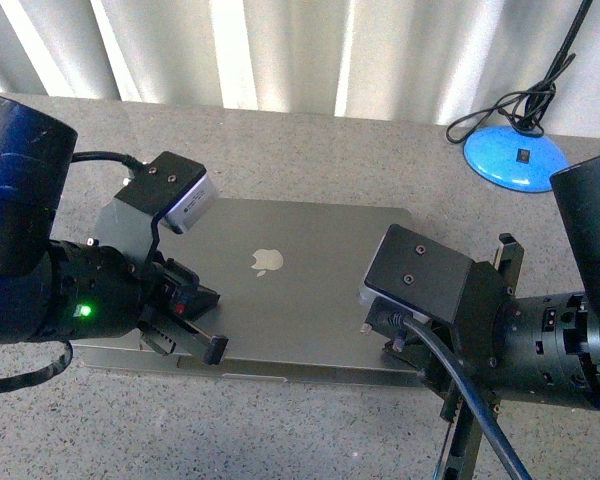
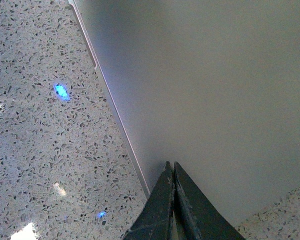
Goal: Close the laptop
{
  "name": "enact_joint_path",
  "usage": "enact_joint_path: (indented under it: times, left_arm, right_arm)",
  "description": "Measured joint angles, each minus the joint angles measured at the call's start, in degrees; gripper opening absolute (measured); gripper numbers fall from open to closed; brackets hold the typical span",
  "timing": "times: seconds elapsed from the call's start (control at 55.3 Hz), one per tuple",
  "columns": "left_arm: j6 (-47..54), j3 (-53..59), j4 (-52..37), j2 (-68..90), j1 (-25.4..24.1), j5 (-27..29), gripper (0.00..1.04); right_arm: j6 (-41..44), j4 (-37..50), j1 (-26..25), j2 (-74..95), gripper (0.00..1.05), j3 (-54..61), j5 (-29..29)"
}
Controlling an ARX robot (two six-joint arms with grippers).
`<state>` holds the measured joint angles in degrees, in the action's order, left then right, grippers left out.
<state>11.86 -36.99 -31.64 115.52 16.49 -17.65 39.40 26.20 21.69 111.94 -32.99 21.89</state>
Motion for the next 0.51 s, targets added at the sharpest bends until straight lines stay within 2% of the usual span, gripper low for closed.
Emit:
enact_joint_path:
  times: [0.506]
  left_arm:
    - [-0.5,-0.2,-2.9,3.4,-2.1,-1.7,0.04]
  right_arm:
    - [0.0,0.3,0.5,2.9,0.01,-0.8,-0.6]
